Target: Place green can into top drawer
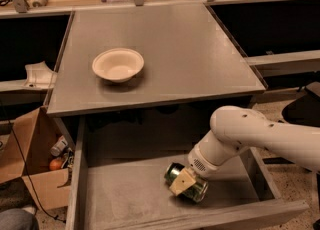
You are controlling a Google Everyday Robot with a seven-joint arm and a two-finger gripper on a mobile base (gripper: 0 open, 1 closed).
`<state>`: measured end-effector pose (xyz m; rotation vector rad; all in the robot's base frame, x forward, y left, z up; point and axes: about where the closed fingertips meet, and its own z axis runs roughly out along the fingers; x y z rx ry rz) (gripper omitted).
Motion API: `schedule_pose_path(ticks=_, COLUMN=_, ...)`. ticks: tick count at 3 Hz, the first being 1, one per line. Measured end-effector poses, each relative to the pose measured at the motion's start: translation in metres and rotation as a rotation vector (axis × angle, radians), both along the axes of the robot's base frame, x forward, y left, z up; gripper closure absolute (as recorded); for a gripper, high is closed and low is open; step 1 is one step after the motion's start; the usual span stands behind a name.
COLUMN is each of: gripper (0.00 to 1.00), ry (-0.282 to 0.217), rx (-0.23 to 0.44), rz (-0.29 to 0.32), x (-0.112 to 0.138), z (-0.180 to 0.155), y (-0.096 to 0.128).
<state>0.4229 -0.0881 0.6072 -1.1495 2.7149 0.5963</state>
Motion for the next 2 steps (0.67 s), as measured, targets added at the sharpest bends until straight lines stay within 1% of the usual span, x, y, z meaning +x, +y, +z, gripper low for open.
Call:
schedule_pose_path(ticks=1, gripper=0.00, ry=0.000, rx=0.000, rz=0.000, x=0.0000, z=0.0000, y=0.0000)
schedule_pose_path(ticks=2, gripper=0.00, ry=0.000, rx=0.000, rz=0.000, x=0.0000, z=0.0000, y=0.0000)
